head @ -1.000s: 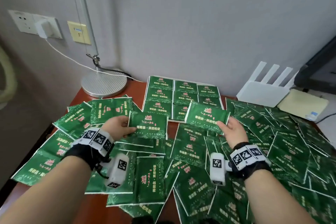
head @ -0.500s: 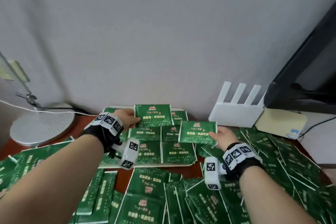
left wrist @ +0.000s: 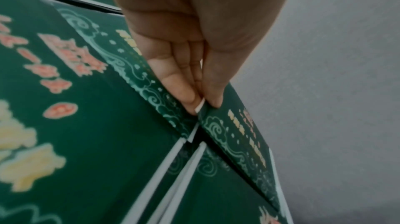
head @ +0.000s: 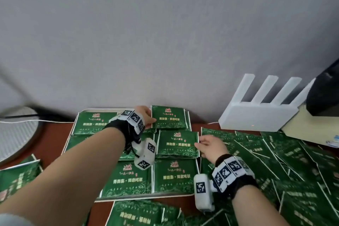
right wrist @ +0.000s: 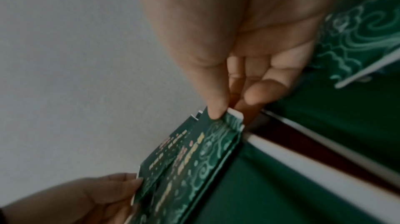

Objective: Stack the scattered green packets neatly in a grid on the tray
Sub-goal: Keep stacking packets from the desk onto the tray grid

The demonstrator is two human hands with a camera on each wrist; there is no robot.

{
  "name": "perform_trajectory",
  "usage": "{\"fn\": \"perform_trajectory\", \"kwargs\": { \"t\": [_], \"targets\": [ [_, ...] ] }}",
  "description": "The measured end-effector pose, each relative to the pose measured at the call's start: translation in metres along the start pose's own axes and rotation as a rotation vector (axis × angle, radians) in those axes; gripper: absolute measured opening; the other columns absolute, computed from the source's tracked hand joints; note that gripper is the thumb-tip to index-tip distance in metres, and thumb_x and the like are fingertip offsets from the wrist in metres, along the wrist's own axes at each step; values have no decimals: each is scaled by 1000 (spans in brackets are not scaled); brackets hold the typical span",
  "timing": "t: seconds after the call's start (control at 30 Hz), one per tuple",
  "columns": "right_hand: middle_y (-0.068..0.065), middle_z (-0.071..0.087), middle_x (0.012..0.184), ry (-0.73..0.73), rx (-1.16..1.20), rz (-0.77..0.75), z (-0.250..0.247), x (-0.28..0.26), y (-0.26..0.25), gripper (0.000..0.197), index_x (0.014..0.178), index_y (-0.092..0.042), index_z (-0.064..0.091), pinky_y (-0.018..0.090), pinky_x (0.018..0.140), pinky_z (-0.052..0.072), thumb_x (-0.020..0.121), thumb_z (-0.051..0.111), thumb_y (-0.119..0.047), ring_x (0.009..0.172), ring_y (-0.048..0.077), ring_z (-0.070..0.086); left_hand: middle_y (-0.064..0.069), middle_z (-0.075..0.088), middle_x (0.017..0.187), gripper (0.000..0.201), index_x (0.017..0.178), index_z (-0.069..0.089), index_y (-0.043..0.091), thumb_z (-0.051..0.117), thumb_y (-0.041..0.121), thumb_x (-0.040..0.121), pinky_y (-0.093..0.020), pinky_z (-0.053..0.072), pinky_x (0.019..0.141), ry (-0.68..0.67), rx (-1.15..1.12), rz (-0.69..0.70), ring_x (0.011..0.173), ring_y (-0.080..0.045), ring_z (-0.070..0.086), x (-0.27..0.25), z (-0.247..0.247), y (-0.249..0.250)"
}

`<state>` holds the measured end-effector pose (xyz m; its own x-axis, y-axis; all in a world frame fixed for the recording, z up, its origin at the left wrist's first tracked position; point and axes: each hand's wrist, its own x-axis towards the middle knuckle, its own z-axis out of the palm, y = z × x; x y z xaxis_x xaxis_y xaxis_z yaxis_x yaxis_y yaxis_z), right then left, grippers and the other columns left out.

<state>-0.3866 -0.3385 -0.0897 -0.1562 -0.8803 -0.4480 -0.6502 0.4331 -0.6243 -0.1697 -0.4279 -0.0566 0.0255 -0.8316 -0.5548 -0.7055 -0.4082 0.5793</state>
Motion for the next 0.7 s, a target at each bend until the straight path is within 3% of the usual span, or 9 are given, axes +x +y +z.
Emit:
{"fn": "perform_trajectory", "kwargs": {
  "t": [0.07,0.13,0.27,0.43,0.5,0.57,0.63,0.7],
  "targets": [
    [6,61,117,22,-14,4,4,2,3,32,119,-10,58,38,94,48,89,59,-20,103,20,59,-6,63,75,9,82,56,10,65,11,85,-40,56,82,-7,27,-4,79,-25,67,4,3,0],
    [6,62,114,42,-18,-2,6,4,4,29,116,-11,59,34,93,48,89,59,-19,101,20,59,-12,68,88,18,98,61,4,67,10,82,-40,55,83,0,71,10,90,-27,68,5,5,2],
    [0,62,103,65,-54,-40,7,3,1,26,114,-14,60,22,86,41,89,58,-20,96,15,56,-11,64,112,46,124,48,8,67,15,83,-36,53,87,34,262,40,100,-24,63,2,8,8],
    [-5,58,90,87,-78,-77,7,4,-3,23,111,-15,60,18,79,39,88,59,-21,85,10,53,-10,57,122,58,134,39,8,66,16,83,-31,51,88,34,456,56,108,-24,58,2,12,16],
    [-2,62,96,85,-94,-83,8,4,-5,24,111,-15,60,18,79,39,89,59,-22,86,10,53,-10,57,122,61,135,35,8,66,15,83,-29,50,85,40,488,61,104,-23,58,2,13,16],
    [-1,63,101,86,-99,-83,7,4,-6,24,112,-15,60,18,80,39,89,59,-22,86,10,52,-7,59,110,59,134,36,8,65,14,84,-25,48,75,56,514,73,91,-20,55,3,14,14],
    [-5,61,93,93,-92,-76,8,4,-7,25,113,-15,59,18,80,39,89,59,-22,85,10,51,-1,54,87,55,132,37,9,63,13,84,-24,45,60,83,541,82,81,-19,51,3,16,12],
    [-12,54,79,92,-96,-73,8,3,-8,27,114,-15,58,19,81,40,88,60,-21,84,10,52,0,51,79,53,132,36,10,61,12,85,-22,42,52,100,560,89,77,-19,52,4,17,11]
  ]
}}
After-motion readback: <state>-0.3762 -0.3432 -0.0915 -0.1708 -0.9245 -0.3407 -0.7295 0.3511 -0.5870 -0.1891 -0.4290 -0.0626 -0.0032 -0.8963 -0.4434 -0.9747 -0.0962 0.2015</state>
